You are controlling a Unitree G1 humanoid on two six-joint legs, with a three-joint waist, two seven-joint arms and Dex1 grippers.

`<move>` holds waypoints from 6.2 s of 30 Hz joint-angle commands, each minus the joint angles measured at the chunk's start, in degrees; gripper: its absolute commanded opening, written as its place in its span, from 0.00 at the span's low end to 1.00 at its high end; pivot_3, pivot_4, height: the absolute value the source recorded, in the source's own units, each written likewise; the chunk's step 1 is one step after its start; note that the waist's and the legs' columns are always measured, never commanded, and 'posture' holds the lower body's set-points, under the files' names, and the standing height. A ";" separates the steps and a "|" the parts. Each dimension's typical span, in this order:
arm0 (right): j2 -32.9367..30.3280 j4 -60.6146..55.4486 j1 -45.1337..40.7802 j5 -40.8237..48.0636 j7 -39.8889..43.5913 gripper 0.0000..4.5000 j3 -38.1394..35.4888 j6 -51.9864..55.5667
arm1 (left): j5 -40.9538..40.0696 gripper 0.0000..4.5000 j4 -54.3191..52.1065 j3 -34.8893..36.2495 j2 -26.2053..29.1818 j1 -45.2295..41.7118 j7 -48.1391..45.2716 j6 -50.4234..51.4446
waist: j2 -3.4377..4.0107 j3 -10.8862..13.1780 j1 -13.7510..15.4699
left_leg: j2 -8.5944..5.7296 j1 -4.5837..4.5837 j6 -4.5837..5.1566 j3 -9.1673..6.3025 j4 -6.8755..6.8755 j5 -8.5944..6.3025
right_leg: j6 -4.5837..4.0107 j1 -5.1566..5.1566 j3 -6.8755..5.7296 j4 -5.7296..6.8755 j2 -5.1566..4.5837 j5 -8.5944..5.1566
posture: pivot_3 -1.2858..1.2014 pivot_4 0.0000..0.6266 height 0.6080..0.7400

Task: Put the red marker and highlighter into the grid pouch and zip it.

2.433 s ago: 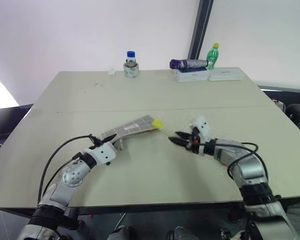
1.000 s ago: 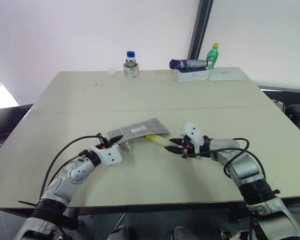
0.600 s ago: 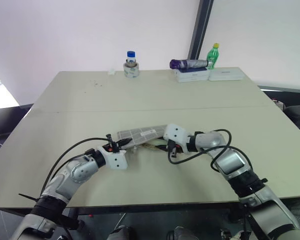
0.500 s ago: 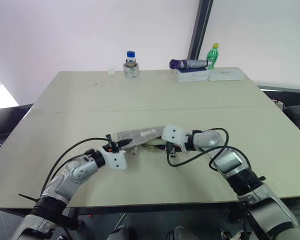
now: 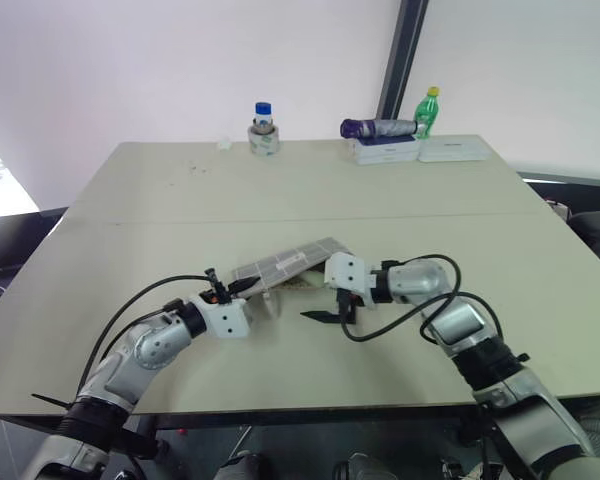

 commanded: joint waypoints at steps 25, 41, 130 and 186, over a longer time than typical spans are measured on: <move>3.59 -24.09 39.76 13.04 -27.35 0.99 -36.79 7.93 | 0.10 0.00 9.91 0.03 -0.26 -5.19 2.61 -5.94 | -0.16 -0.06 -0.20 | -0.02 0.06 0.30 -0.20 -0.06 -0.18 | 0.00 0.13 -0.07 -0.04 0.04 -0.01 | 0.52 0.24 1.00; -1.21 -15.59 34.91 17.43 -25.96 0.37 -35.19 25.62 | -0.11 0.00 8.87 0.01 -0.99 -4.84 2.95 -5.35 | -0.19 -0.09 -0.13 | -0.01 0.09 0.32 -0.24 0.00 -0.19 | -0.01 0.21 -0.05 -0.04 0.04 -0.01 | 0.52 0.24 1.00; 2.63 12.56 -3.72 -13.64 -11.17 0.99 2.03 -24.18 | -12.37 0.00 -1.83 0.14 1.47 2.19 -17.57 1.07 | -0.16 -0.05 -0.37 | -0.02 0.04 -0.02 0.02 0.08 0.01 | 0.00 0.05 -0.04 0.03 0.06 0.00 | 0.52 0.24 1.00; 21.18 -13.99 16.28 26.61 -24.38 0.01 -12.35 36.10 | -6.67 0.00 -1.90 -3.46 -5.60 -5.46 -14.33 6.69 | -0.35 -0.17 -0.24 | -0.02 -0.01 0.33 -0.27 0.10 -0.19 | -0.06 0.13 -0.07 0.01 0.05 0.03 | 0.52 0.24 1.00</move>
